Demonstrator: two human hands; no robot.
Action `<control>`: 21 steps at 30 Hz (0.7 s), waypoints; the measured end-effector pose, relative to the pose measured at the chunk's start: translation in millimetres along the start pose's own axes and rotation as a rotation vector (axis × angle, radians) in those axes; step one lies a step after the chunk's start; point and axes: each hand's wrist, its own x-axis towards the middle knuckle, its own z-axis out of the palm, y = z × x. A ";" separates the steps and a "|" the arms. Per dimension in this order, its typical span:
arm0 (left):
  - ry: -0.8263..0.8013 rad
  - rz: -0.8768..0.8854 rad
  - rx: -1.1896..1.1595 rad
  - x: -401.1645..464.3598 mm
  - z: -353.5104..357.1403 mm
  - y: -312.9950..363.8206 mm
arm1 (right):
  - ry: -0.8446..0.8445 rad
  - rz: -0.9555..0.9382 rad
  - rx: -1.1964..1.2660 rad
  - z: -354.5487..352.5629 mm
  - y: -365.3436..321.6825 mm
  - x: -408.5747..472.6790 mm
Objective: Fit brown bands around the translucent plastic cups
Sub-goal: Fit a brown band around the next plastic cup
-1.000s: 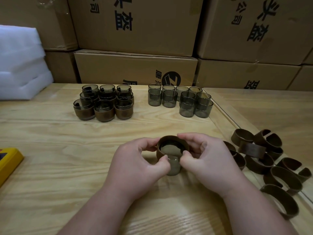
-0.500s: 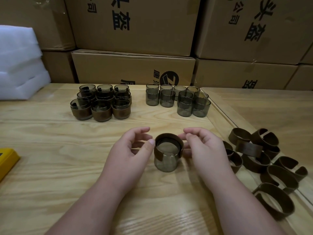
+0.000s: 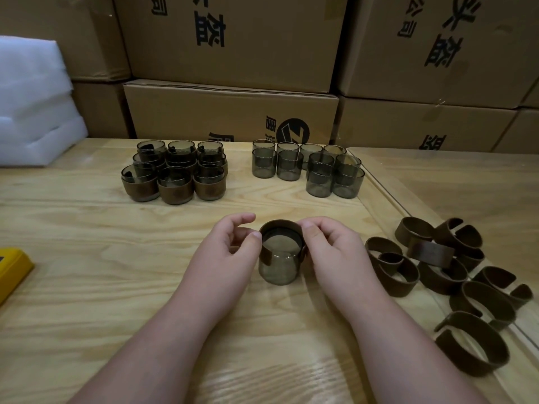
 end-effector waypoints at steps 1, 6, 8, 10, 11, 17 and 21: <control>0.009 -0.015 -0.002 0.5 0.4 0.8 | -0.005 -0.002 0.007 0.8 -0.6 0.8; 0.014 -0.059 0.050 -0.4 3.5 3.0 | -0.071 0.009 -0.022 1.4 -3.5 4.5; 0.013 -0.077 0.089 -1.5 4.7 3.9 | -0.111 0.035 -0.048 1.9 -4.7 6.6; 0.016 -0.093 0.134 -2.0 5.3 4.9 | -0.130 0.072 -0.069 2.2 -5.0 8.6; 0.021 -0.097 0.159 -2.3 5.4 5.9 | -0.137 0.080 -0.087 2.2 -4.8 9.2; 0.117 -0.094 0.256 -5.2 1.6 8.4 | -0.161 0.148 -0.093 -1.5 -4.5 8.8; 0.088 -0.090 0.434 -9.1 -4.6 13.5 | -0.233 0.228 -0.075 -8.2 -8.3 7.6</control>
